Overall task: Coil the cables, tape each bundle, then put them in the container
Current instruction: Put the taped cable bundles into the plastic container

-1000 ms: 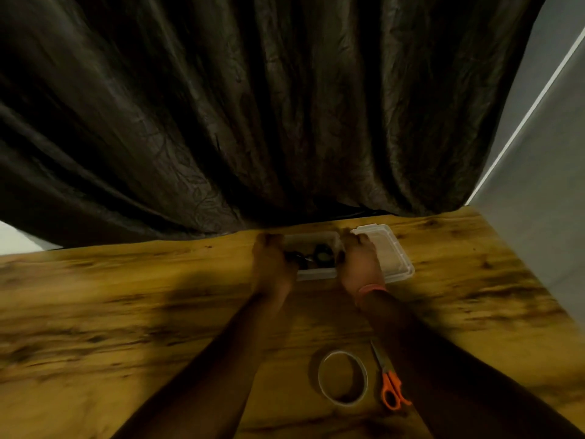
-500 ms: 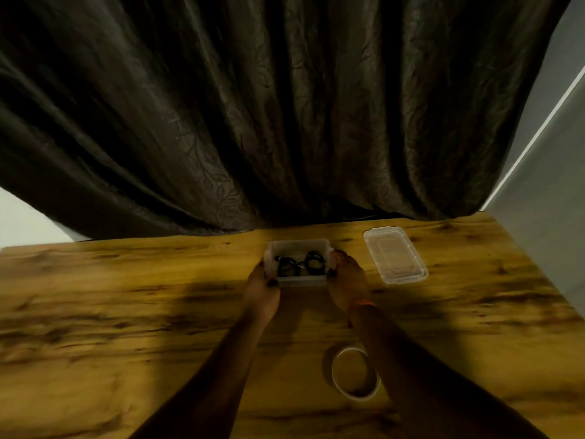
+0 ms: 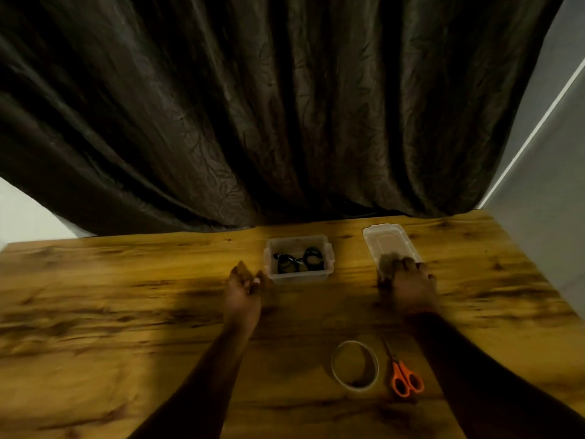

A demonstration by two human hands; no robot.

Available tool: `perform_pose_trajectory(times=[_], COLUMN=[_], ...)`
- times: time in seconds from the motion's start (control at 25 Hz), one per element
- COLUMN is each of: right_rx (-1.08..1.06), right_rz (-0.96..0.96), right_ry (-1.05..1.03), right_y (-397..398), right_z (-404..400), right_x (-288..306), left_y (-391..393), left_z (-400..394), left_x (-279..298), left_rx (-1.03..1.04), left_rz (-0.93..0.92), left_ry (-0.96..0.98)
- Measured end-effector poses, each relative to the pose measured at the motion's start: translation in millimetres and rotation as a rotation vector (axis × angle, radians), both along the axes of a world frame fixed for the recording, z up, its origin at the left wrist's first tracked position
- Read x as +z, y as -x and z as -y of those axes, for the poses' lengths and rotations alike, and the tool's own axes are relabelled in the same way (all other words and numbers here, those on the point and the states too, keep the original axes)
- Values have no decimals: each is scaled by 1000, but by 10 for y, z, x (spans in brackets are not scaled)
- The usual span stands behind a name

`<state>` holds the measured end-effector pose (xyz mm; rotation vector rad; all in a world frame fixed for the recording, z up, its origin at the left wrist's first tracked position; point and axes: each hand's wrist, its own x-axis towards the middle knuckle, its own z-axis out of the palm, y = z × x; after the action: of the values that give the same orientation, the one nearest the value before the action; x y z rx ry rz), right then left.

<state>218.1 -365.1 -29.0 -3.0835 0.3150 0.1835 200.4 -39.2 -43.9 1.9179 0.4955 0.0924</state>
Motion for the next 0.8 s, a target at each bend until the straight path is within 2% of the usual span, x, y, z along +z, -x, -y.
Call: perform_pose_trajectory(times=[0.08, 0.24, 0.36, 0.56, 0.64, 0.72, 0.8], right_rx=[40, 130, 148, 79, 93, 138, 82], right_rz=[-68, -29, 86, 685, 724, 669, 551], right_ry=[51, 183, 67, -636, -916, -1171, -1346], right_y=[80, 205, 261, 312, 308, 288, 260], right_z=[119, 140, 59, -462, -722, -958, -1144], right_x=[-69, -85, 61, 566, 814, 990, 1086], left_y=[33, 111, 180, 216, 174, 110, 51], left_z=[-61, -121, -136, -76, -8, 54, 102], left_x=[-91, -49, -3, 267, 414, 539, 632], left_rx=[7, -30, -64, -81, -104, -131, -179], left_rz=[32, 35, 69, 109, 158, 180, 181], left_ry=[40, -3, 32, 142, 196, 175, 126])
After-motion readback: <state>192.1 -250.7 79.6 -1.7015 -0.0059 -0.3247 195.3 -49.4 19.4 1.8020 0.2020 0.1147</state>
